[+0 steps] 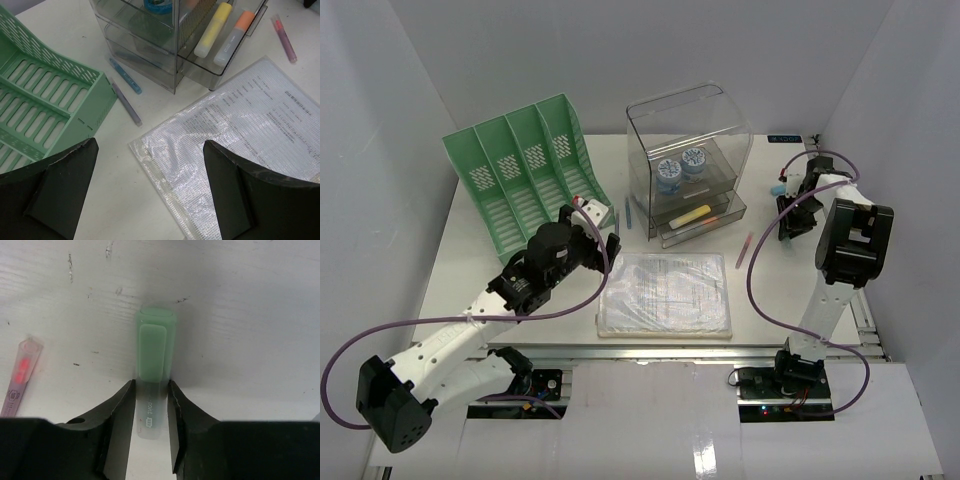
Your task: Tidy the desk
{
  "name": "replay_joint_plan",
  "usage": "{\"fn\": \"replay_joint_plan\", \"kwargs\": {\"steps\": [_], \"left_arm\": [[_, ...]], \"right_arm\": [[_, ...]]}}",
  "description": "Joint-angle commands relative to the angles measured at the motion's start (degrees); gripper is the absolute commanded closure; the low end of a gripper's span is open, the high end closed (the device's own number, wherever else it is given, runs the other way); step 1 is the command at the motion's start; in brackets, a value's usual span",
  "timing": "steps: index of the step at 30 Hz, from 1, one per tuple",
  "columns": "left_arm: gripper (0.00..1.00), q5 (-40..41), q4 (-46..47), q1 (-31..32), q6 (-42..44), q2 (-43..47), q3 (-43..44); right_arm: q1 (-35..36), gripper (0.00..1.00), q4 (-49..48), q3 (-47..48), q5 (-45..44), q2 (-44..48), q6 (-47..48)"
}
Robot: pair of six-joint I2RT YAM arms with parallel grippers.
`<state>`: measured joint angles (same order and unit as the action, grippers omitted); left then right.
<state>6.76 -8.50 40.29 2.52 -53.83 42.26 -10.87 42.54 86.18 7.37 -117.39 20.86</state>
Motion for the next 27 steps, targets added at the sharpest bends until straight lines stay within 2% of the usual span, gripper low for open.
{"fn": "replay_joint_plan", "kwargs": {"steps": [1,5,9,13,15,18,21,23,27], "left_arm": [[0.02,0.6,1.1,-0.3,0.1,2.9,-1.3],[0.02,1.2,1.3,-0.3,0.0,3.4,-1.9],[0.02,1.8,1.4,-0.3,-0.3,3.1,-2.0],[0.02,2.7,1.3,-0.4,-0.1,2.3,-2.1],[0.02,3.4,1.2,-0.7,0.1,2.3,-2.0],[0.02,4.3,1.4,-1.5,0.5,2.5,-2.3],[0.02,6.1,1.7,-1.9,1.2,2.1,-3.0],[0.02,7.6,1.6,-2.0,1.5,1.8,-3.3],[0.02,9.5,1.9,-2.2,2.2,1.9,-3.9]], "right_arm": [[-0.2,0.76,1.8,-0.6,1.9,2.3,-0.7],[-0.3,0.90,0.8,-2.7,4.9,5.9,0.9],[0.1,0.92,-0.1,-6.5,11.3,16.4,8.5],[2.9,0.92,4.7,-7.7,20.1,29.6,24.1],[7.0,0.90,5.5,-9.3,20.5,35.2,31.7],[19.9,0.86,0.3,-13.2,15.2,41.2,38.7],[28.3,0.89,-7.3,-16.5,8.8,44.5,47.9],[34.5,0.90,-10.4,-16.5,4.9,43.3,51.8],[40.0,0.90,-12.0,-12.4,-4.6,35.9,56.9]]}}
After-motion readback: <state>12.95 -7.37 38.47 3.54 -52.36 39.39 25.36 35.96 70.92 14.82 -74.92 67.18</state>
